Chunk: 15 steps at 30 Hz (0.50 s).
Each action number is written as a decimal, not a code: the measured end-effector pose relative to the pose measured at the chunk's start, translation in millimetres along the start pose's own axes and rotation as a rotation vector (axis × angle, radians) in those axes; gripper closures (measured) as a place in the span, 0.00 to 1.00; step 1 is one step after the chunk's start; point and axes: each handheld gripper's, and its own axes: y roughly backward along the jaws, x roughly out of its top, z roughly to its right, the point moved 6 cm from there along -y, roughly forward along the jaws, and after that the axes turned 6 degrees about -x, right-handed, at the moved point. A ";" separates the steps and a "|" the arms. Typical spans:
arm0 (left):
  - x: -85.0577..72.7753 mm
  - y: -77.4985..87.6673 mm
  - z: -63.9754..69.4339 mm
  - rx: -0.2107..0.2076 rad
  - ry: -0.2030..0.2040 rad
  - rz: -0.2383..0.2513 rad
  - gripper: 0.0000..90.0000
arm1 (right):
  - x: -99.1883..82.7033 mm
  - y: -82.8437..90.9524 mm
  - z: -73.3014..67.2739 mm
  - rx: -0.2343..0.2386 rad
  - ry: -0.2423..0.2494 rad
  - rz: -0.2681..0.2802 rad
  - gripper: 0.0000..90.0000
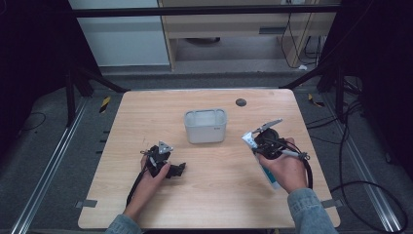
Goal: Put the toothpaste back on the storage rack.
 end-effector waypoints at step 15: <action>-0.1 0.1 0.0 0.000 0.000 -0.001 0.00 | 6.0 17.1 22.7 -0.066 -0.114 0.140 0.90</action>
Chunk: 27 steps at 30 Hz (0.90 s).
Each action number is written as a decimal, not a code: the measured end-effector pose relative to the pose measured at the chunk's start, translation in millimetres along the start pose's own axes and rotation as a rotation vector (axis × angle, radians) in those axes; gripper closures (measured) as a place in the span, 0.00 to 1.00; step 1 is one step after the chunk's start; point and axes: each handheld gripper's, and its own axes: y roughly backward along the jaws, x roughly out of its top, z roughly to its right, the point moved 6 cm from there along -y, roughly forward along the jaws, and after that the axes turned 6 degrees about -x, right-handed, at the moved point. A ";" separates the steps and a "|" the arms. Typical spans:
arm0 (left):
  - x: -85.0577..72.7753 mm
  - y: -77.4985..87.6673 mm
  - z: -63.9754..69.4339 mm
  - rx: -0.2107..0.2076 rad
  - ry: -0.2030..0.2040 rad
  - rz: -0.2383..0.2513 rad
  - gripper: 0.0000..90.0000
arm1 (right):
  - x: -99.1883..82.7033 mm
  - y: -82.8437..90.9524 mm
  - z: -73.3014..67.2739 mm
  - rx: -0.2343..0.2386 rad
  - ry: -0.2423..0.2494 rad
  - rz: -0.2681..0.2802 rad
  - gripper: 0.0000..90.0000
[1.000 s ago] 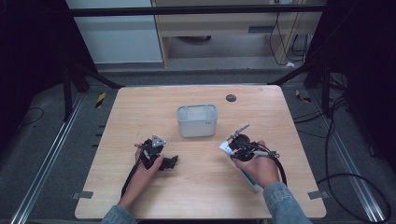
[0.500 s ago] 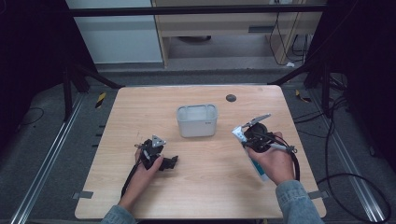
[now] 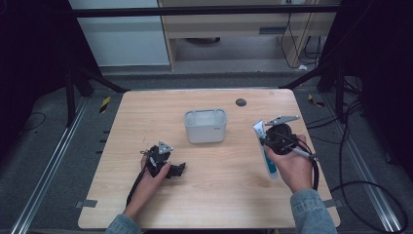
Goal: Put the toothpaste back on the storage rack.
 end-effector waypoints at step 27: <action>-0.7 0.7 0.1 -0.004 -0.003 0.000 0.00 | 46.4 17.7 -10.0 -0.068 -0.100 0.283 0.91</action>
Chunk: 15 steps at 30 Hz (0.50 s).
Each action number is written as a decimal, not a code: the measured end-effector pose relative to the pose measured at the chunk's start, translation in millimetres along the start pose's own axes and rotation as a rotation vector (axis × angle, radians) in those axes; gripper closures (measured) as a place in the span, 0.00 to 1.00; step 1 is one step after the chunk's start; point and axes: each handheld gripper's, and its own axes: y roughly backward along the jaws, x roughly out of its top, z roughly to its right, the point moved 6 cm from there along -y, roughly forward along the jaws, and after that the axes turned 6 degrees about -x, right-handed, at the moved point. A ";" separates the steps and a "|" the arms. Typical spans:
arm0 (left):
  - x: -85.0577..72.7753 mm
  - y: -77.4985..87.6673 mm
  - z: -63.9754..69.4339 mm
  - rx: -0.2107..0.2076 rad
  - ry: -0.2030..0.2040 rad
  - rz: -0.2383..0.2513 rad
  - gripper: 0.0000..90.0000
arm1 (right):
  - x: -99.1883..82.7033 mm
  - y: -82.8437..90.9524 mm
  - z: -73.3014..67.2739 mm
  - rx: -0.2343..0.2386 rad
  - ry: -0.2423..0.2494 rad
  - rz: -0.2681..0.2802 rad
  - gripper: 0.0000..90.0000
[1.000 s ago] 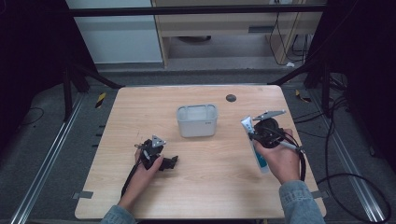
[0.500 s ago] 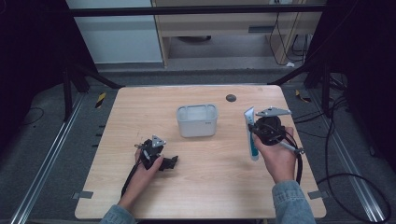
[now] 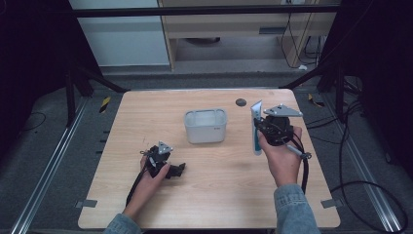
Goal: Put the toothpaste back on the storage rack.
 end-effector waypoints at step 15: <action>0.9 -0.9 0.9 0.005 0.002 -0.001 0.00 | 32.2 -4.4 -35.8 -0.035 -0.003 0.112 0.90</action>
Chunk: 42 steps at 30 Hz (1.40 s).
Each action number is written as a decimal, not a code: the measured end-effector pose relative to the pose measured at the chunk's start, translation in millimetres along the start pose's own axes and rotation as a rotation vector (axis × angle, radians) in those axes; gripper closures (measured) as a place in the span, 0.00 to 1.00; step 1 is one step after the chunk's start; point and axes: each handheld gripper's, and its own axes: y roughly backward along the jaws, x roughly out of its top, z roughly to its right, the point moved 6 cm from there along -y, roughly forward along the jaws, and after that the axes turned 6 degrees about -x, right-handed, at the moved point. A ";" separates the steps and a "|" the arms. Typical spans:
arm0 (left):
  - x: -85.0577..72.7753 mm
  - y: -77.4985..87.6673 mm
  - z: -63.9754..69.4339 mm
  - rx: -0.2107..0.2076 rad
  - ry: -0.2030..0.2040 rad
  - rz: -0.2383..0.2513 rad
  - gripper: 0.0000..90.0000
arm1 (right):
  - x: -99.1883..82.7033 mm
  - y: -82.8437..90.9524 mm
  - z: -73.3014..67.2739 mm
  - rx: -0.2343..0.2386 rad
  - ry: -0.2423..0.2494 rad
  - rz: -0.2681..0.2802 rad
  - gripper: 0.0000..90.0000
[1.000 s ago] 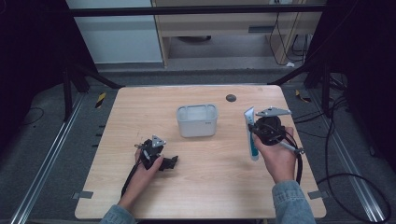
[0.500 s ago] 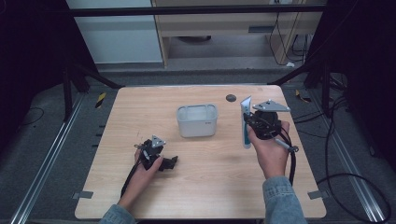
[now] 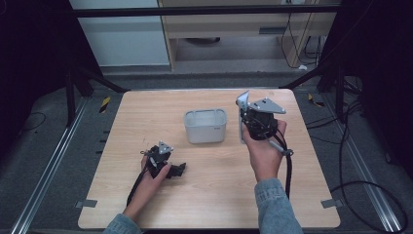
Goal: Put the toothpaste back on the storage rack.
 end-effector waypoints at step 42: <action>0.2 -0.1 0.4 0.003 0.003 0.001 0.00 | 73.0 -21.0 -43.8 0.022 -0.048 0.167 0.90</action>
